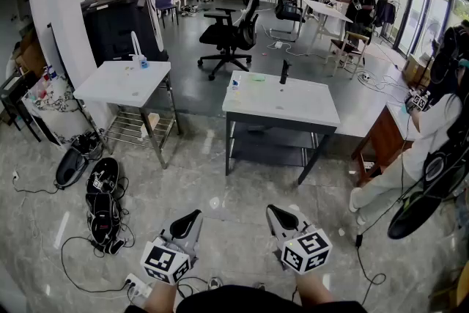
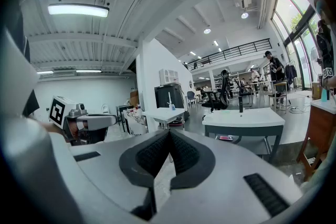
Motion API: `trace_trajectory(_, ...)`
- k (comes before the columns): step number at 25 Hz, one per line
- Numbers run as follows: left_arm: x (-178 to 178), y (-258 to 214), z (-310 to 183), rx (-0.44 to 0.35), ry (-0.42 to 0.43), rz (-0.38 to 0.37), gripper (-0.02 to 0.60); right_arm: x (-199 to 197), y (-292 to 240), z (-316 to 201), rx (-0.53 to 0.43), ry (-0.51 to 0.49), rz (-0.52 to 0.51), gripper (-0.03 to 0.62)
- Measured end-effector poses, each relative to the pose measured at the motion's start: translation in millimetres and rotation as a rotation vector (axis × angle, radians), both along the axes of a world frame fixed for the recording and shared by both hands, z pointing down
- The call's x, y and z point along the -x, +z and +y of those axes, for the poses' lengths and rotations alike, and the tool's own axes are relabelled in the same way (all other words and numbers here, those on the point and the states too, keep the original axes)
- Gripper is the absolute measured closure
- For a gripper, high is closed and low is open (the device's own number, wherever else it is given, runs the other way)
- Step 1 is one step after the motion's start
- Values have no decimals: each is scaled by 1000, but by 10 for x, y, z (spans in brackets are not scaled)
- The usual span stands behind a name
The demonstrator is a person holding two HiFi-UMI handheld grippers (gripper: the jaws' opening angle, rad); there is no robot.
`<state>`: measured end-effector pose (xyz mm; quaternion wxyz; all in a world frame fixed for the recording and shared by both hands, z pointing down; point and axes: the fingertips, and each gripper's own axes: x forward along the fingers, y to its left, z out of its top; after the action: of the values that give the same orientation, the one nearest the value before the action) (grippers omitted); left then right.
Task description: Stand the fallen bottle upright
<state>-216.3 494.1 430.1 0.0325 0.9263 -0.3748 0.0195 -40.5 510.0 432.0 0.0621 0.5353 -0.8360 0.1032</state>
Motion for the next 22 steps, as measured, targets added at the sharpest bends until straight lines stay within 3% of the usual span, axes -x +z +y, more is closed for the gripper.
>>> trace_trajectory(12, 355, 53, -247, 2, 88, 28, 555, 340, 35, -171, -24, 62, -102, 589)
trace_trajectory(13, 372, 87, -265, 15, 100, 32, 545, 372, 61, -180, -16, 64, -115, 538)
trace_trajectory(14, 385, 128, -290, 32, 110, 36, 477, 398, 89, -189, -8, 68, -125, 472)
trace_trajectory(15, 396, 165, -321, 49, 115, 40, 373, 413, 113, -203, -2, 73, -132, 461)
trace_trajectory(16, 403, 192, -358, 64, 116, 46, 333, 415, 129, -224, 4, 81, -135, 457)
trace_trajectory(20, 376, 275, -535, 98, 130, 56, 287, 330, 187, -407, 34, 114, -135, 362)
trace_trajectory(22, 351, 327, -678, 110, 123, 52, 278, 254, 224, -564, 46, 119, -138, 350)
